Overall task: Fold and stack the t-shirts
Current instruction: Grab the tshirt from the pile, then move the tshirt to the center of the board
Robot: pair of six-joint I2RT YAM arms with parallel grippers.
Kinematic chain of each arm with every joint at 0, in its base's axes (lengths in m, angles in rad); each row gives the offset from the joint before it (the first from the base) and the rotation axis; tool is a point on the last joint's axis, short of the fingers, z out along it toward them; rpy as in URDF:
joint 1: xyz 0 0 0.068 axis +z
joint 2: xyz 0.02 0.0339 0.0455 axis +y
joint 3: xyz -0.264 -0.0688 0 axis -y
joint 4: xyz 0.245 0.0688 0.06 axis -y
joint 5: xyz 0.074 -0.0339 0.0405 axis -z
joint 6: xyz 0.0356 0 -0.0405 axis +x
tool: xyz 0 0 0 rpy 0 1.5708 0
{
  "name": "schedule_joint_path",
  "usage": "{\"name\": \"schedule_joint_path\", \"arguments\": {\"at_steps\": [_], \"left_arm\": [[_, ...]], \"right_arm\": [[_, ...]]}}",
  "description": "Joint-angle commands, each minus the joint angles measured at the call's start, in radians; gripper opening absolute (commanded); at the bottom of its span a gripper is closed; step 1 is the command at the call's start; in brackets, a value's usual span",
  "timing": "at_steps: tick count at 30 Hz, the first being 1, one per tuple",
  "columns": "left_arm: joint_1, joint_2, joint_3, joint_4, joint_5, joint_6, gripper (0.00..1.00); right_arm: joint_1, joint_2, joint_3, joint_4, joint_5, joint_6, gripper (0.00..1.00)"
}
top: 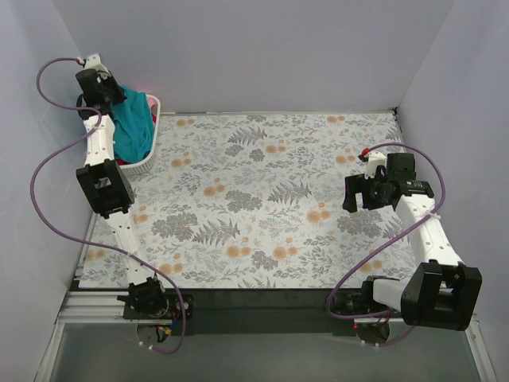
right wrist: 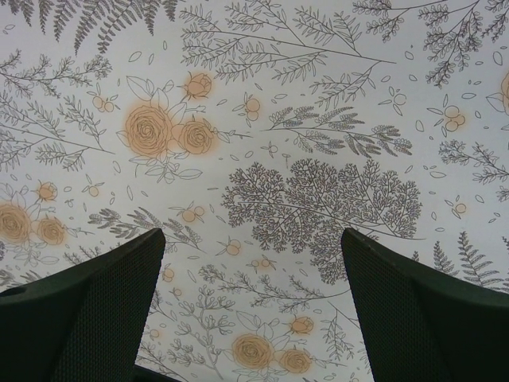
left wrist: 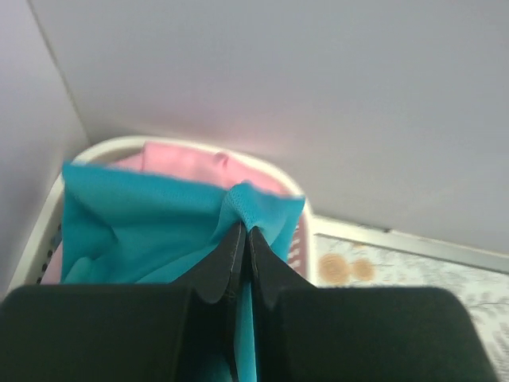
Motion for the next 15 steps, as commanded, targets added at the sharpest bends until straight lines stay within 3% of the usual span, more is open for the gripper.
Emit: {"name": "schedule_joint_path", "arguments": {"at_steps": [1,8,15], "left_arm": [[-0.011,-0.258,0.036,0.044,0.115,-0.059,0.0],[-0.089,-0.495,-0.072,0.035,0.214,-0.096,0.0],[-0.238,-0.629,-0.04,0.019,0.241,-0.134,0.0]], "right_arm": [[-0.011,-0.03,0.005,0.016,-0.035,0.004,0.98],[-0.034,-0.062,0.028,0.007,-0.054,0.004,0.98],[-0.104,-0.108,0.031,0.001,-0.112,0.004,0.98]]}}
